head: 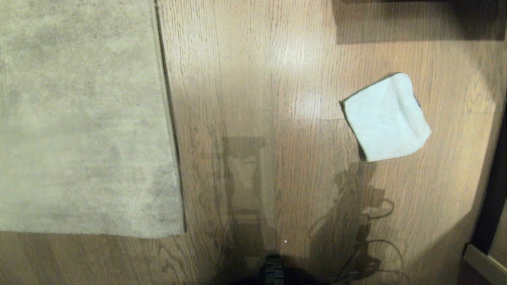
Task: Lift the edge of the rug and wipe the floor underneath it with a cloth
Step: Pick up the rag
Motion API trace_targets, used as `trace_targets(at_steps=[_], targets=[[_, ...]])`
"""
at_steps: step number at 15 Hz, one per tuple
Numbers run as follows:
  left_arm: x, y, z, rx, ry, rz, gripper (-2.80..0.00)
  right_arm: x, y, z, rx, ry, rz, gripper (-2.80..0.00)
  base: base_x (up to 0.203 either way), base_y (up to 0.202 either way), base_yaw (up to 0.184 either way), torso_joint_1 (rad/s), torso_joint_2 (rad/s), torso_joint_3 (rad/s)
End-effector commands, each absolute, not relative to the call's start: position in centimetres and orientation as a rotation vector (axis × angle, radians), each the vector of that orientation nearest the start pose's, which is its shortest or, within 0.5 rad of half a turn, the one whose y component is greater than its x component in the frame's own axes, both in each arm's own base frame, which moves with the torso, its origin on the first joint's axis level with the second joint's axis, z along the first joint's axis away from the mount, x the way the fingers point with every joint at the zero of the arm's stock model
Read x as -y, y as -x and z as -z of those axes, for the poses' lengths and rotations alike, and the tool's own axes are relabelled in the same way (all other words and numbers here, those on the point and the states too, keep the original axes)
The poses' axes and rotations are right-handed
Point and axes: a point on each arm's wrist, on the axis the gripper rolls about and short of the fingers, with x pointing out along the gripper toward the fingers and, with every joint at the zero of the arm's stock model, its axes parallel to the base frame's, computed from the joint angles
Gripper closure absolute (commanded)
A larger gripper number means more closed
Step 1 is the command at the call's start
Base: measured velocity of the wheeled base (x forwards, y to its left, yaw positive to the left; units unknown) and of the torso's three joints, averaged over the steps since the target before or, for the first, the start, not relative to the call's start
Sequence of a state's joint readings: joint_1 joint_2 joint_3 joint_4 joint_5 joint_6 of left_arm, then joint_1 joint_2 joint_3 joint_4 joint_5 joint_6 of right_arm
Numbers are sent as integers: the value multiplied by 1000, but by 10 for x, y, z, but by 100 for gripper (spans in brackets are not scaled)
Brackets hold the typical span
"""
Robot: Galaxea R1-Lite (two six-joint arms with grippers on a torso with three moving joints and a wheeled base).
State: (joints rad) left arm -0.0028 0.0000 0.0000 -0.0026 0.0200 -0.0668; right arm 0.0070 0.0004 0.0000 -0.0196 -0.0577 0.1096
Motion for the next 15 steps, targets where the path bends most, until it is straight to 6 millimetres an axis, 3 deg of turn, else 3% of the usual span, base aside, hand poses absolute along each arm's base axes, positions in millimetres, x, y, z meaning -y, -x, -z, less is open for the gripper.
trace_targets(at_steps=[1,15], targets=[[-1,23,-76,4,68,-17,0,1,23,-78,23,-111,51,0,0,0,0,0,0,0],[-1,23,-76,4,66,-17,0,2,23,-78,23,-106,54,0,0,0,0,0,0,0]])
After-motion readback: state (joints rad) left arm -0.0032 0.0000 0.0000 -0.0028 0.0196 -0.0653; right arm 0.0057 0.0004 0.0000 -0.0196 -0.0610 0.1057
